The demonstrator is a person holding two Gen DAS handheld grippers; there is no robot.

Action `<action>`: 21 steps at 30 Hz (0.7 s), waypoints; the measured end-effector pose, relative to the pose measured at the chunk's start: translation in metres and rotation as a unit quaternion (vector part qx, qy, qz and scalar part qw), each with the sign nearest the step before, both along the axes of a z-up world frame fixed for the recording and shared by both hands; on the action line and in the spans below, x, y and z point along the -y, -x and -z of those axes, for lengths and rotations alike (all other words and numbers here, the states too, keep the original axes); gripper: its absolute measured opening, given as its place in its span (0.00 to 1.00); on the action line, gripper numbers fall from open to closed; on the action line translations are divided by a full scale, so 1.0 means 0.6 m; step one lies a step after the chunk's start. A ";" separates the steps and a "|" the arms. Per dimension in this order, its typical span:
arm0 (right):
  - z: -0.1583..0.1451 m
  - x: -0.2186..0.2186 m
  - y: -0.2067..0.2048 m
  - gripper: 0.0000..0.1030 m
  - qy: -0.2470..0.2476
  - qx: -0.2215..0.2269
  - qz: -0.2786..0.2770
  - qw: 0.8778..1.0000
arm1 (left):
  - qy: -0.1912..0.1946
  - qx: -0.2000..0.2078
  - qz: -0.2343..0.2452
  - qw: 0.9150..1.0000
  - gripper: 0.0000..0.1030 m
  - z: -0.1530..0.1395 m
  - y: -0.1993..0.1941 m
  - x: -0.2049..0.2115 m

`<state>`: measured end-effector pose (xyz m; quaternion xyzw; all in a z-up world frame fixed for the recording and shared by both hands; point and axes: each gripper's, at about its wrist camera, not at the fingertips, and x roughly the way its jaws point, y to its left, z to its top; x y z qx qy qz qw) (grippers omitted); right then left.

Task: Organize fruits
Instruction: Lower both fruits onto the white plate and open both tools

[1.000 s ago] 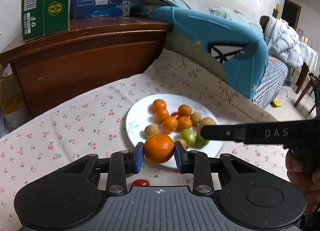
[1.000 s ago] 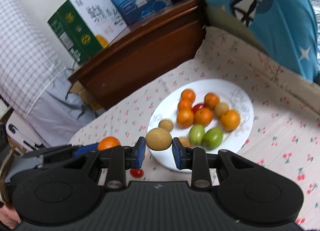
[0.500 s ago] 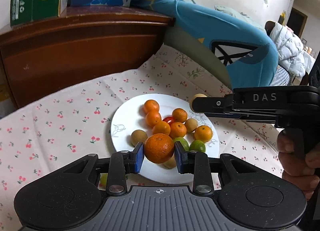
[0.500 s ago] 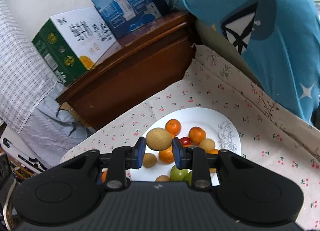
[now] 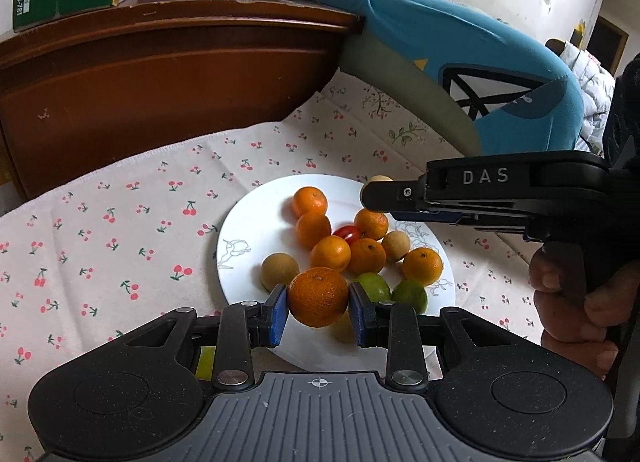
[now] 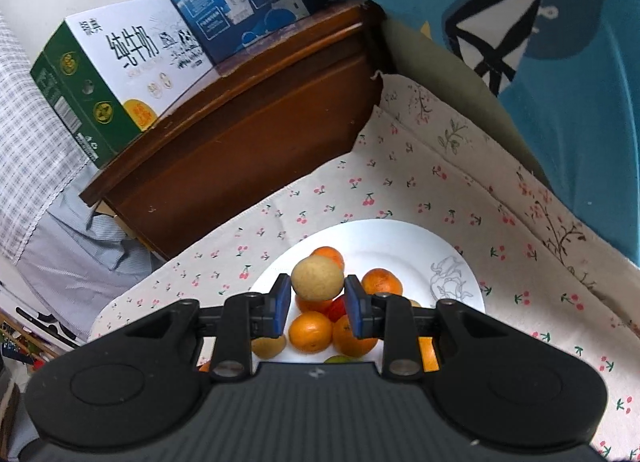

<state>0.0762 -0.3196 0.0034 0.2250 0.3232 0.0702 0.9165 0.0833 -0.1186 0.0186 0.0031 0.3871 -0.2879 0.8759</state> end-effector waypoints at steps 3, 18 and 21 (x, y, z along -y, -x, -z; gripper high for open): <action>0.002 0.001 -0.005 0.28 0.001 -0.001 0.001 1.000 | 0.001 -0.002 0.001 1.000 0.28 0.002 -0.002 0.005; -0.002 0.010 -0.012 0.31 -0.005 0.001 0.020 1.000 | 0.026 0.014 -0.048 0.998 0.73 -0.020 -0.005 -0.011; -0.010 0.010 -0.004 0.33 -0.007 0.007 0.019 1.000 | 0.018 0.022 -0.060 0.998 0.80 -0.036 -0.005 -0.020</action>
